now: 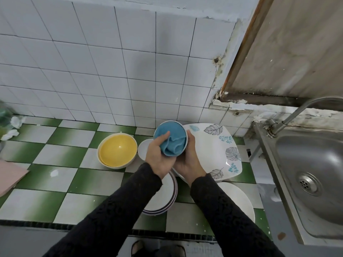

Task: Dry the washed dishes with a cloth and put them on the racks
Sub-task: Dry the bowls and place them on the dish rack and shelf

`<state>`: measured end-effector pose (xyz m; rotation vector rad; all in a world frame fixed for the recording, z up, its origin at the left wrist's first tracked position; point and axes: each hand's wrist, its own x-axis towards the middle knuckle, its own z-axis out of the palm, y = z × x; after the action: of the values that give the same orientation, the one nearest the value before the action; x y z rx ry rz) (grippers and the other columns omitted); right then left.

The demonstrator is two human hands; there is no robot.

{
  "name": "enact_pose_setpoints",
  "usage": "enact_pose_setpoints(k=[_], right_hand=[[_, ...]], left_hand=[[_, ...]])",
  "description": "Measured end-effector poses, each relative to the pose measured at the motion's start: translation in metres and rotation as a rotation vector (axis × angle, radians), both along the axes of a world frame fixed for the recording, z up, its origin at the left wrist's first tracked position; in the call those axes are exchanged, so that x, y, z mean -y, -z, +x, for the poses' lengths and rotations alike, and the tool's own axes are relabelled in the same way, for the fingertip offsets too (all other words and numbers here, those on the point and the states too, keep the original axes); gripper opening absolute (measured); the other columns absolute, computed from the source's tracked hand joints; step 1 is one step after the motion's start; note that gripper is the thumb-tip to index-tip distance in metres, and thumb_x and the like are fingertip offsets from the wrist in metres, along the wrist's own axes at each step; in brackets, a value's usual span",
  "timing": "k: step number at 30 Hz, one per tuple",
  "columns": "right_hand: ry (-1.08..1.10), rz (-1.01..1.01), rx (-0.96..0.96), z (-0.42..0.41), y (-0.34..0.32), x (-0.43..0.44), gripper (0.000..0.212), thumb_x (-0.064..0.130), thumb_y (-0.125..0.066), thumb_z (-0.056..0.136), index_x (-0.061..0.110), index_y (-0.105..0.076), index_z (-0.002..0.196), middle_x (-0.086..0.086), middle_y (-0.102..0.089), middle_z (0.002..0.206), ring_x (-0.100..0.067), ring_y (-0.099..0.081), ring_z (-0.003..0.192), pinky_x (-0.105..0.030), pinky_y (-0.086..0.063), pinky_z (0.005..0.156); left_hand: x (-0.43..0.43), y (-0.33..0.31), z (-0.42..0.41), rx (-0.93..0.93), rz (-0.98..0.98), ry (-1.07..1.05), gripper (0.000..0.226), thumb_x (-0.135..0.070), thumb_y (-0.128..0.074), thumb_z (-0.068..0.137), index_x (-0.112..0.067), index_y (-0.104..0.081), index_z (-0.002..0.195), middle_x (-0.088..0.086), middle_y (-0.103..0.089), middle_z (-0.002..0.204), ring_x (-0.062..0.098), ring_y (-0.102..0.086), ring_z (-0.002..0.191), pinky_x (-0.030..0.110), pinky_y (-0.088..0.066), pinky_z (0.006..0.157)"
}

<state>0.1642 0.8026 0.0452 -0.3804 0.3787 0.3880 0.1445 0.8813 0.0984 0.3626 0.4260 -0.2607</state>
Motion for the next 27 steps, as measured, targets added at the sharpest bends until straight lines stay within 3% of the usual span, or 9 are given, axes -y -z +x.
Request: enact_pose_setpoints(k=[3,6,8,10,13,17,21,24,27], right_hand=[[-0.076,-0.060,-0.012,0.001,-0.001,0.010,0.067,0.062,-0.054,0.092,0.005,-0.060,0.127,-0.026,-0.068,0.118,-0.040,-0.067,0.107,-0.054,-0.061,0.082],[-0.069,-0.017,-0.089,-0.003,0.002,0.016,0.077,0.066,-0.063,0.083,0.008,-0.054,0.132,-0.026,-0.062,0.127,-0.043,-0.054,0.125,-0.063,-0.050,0.096],[-0.107,-0.008,-0.088,-0.007,0.000,0.013,0.081,0.067,-0.065,0.079,0.007,-0.055,0.132,-0.026,-0.064,0.125,-0.043,-0.054,0.127,-0.062,-0.046,0.103],[-0.142,-0.009,-0.076,-0.009,0.000,0.008,0.081,0.063,-0.067,0.081,0.008,-0.052,0.139,-0.025,-0.064,0.129,-0.041,-0.059,0.123,-0.059,-0.052,0.098],[-0.111,-0.004,-0.064,-0.009,0.000,0.003,0.072,0.058,-0.065,0.089,0.012,-0.052,0.142,-0.021,-0.064,0.133,-0.037,-0.061,0.123,-0.053,-0.058,0.090],[-0.106,-0.070,-0.067,-0.011,0.003,0.009,0.060,0.058,-0.059,0.091,0.013,-0.059,0.130,-0.023,-0.070,0.121,-0.040,-0.058,0.122,-0.058,-0.048,0.102],[-0.088,-0.106,-0.063,-0.011,0.007,0.010,0.058,0.059,-0.058,0.091,0.017,-0.055,0.131,-0.024,-0.072,0.115,-0.042,-0.058,0.120,-0.061,-0.048,0.099],[-0.090,-0.190,-0.026,-0.006,0.006,0.016,0.054,0.058,-0.053,0.095,0.017,-0.055,0.130,-0.022,-0.071,0.116,-0.040,-0.061,0.115,-0.055,-0.056,0.088],[-0.070,-0.277,-0.006,0.002,0.009,0.019,0.063,0.055,-0.063,0.088,0.025,-0.047,0.140,-0.022,-0.059,0.133,-0.040,-0.059,0.121,-0.057,-0.056,0.091]], left_hand=[[-0.021,0.003,0.007,0.036,0.148,-0.070,0.038,-0.006,-0.055,0.092,-0.005,-0.050,0.130,0.016,-0.061,0.120,0.030,-0.061,0.108,0.036,-0.058,0.072],[-0.032,0.014,0.012,0.155,0.900,-0.118,0.026,-0.004,-0.058,0.095,-0.008,-0.053,0.120,0.009,-0.060,0.111,0.021,-0.060,0.098,0.021,-0.053,0.066],[-0.037,0.024,0.011,0.319,1.197,-0.120,0.038,-0.005,-0.062,0.093,-0.020,-0.054,0.127,0.001,-0.064,0.110,0.016,-0.063,0.097,0.017,-0.053,0.068],[-0.040,0.036,0.011,0.715,1.519,0.015,0.065,0.003,-0.064,0.088,-0.031,-0.044,0.140,-0.005,-0.057,0.133,0.009,-0.057,0.119,0.018,-0.051,0.091],[-0.045,0.054,0.018,1.112,1.914,0.236,0.080,0.004,-0.063,0.086,-0.026,-0.025,0.150,-0.009,-0.025,0.157,0.005,-0.019,0.144,0.029,-0.022,0.118],[-0.054,0.055,0.027,1.128,2.035,0.527,0.078,-0.011,-0.055,0.095,-0.026,-0.005,0.153,-0.011,-0.001,0.161,0.007,-0.001,0.149,0.026,-0.008,0.122],[-0.065,0.055,0.036,1.160,2.245,0.719,0.074,-0.025,-0.045,0.100,-0.023,0.007,0.153,-0.011,0.016,0.155,0.004,0.015,0.145,0.013,0.021,0.108],[-0.069,0.054,0.036,1.122,2.296,0.842,0.065,-0.043,-0.033,0.104,-0.018,-0.005,0.157,-0.004,-0.001,0.164,0.012,0.002,0.151,0.021,0.010,0.117],[-0.060,0.043,0.023,0.935,2.003,0.884,0.052,-0.048,-0.036,0.103,-0.019,-0.042,0.146,0.002,-0.049,0.147,0.018,-0.044,0.133,0.032,-0.031,0.117]])
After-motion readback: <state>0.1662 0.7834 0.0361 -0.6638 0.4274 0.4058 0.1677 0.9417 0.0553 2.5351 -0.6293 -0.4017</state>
